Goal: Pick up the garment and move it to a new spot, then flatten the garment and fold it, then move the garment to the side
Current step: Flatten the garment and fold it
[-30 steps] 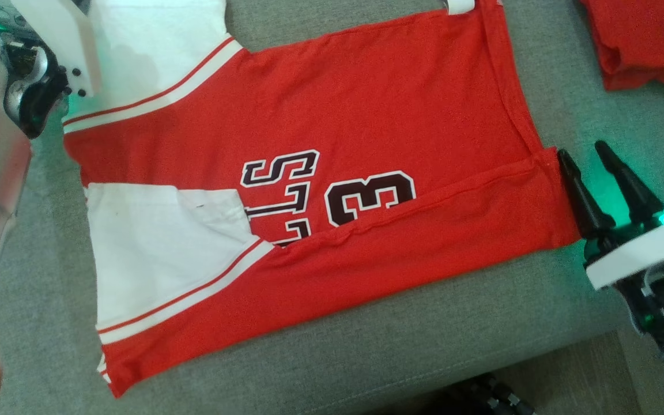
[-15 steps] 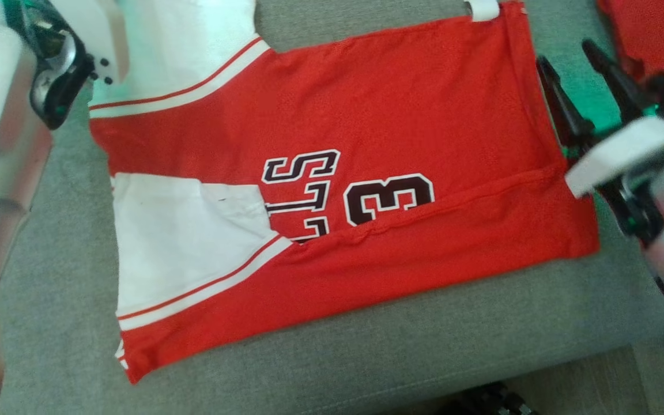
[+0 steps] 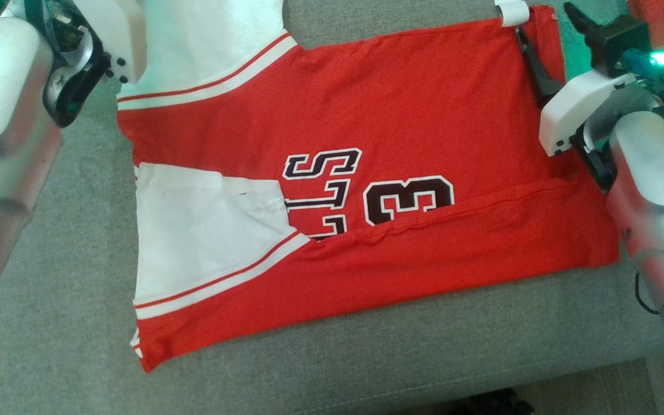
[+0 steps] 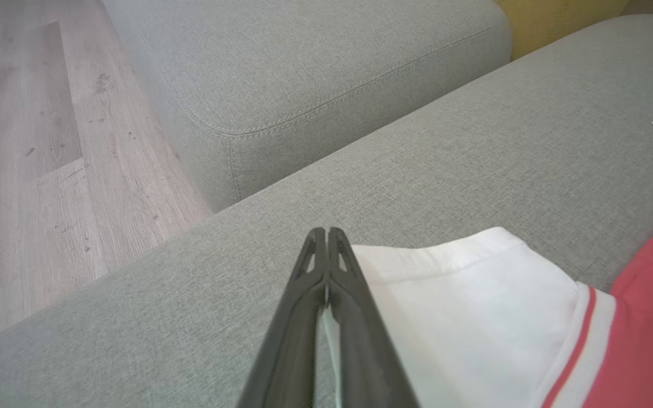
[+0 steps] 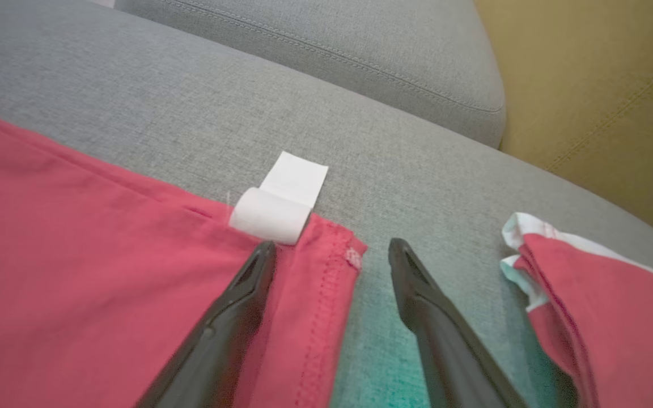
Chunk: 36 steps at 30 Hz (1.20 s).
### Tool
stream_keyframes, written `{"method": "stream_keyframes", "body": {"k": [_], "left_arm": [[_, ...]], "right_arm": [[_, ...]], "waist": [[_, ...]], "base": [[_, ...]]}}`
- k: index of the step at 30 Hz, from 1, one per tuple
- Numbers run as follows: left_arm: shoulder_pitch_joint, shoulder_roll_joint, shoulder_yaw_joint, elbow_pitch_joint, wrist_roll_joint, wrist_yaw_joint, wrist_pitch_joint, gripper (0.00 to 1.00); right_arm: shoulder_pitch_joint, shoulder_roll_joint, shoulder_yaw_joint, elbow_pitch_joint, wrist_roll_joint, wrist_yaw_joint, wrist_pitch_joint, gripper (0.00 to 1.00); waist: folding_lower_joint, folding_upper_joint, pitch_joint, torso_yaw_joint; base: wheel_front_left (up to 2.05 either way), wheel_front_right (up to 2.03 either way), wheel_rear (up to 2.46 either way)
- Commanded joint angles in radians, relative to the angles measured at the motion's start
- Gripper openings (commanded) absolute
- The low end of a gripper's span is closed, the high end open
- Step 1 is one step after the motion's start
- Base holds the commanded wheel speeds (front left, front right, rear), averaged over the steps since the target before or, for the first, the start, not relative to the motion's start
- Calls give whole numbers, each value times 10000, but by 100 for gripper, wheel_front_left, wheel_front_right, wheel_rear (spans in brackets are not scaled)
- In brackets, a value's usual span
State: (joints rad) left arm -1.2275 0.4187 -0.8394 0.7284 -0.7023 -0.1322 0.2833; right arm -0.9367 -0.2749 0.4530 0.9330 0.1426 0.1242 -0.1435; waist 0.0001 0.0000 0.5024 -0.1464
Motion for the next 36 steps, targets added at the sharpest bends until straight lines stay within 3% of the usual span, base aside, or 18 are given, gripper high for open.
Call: {"method": "stream_keyframes", "body": {"k": [1, 3, 5, 8, 9, 13, 19, 24, 26, 28, 36], "left_arm": [[-565, 461, 272, -317, -69, 16, -73, 0], [-535, 513, 224, -326, -113, 16, -85, 0], [-507, 544, 190, -319, -153, 16, -108, 0], [-469, 576, 152, -319, -208, 16, -140, 0], [-464, 591, 134, -323, -223, 16, -142, 0], [-451, 635, 58, -334, -284, 16, -127, 0], [-492, 664, -40, -359, -346, 16, -164, 0], [-512, 700, -105, -401, -407, 16, -204, 0], [-521, 718, -134, -412, -433, 16, -220, 0], [-521, 723, -155, -414, -472, 16, -246, 0], [-482, 738, -168, -355, -566, 17, -455, 0]], "right_arm": [[-154, 144, -285, 13, -433, 65, -163, 100], [-205, 315, -641, 227, -926, 65, -213, 97], [-220, 473, -905, 373, -1366, 65, -244, 79], [-264, 688, -1237, 524, -1964, 65, -222, 65], [-289, 770, -1342, 557, -2125, 65, -214, 54], [-369, 1026, -1711, 667, -2704, 65, -177, 30], [-509, 1204, -2246, 816, -3306, 65, -111, 30], [-674, 1202, -2650, 881, -3810, 65, -155, 40], [-725, 1219, -2785, 924, -3966, 65, -151, 33], [-753, 1239, -2873, 1031, -4094, 65, -91, 0], [-838, 1352, -3372, 1327, -4065, 65, -67, 0]], "waist": [[-1, 0, -41, -2], [-1, 0, -89, -9], [-1, 0, -139, -19], [-1, 0, -197, -57], [-1, 0, -207, -71], [-1, 0, -239, -93], [-1, 0, -221, -10], [-1, 0, -217, 86], [-1, 0, -214, 119], [-1, 0, -216, 154], [-1, 0, -246, 205]], "base": [[0, 0, 0], [0, 0, 0], [0, 0, 0], [0, 0, 0], [0, 0, 0], [0, 0, 0], [0, 0, 0], [0, 0, 0], [0, 0, 0], [0, 0, 0], [0, 0, 0]]}}
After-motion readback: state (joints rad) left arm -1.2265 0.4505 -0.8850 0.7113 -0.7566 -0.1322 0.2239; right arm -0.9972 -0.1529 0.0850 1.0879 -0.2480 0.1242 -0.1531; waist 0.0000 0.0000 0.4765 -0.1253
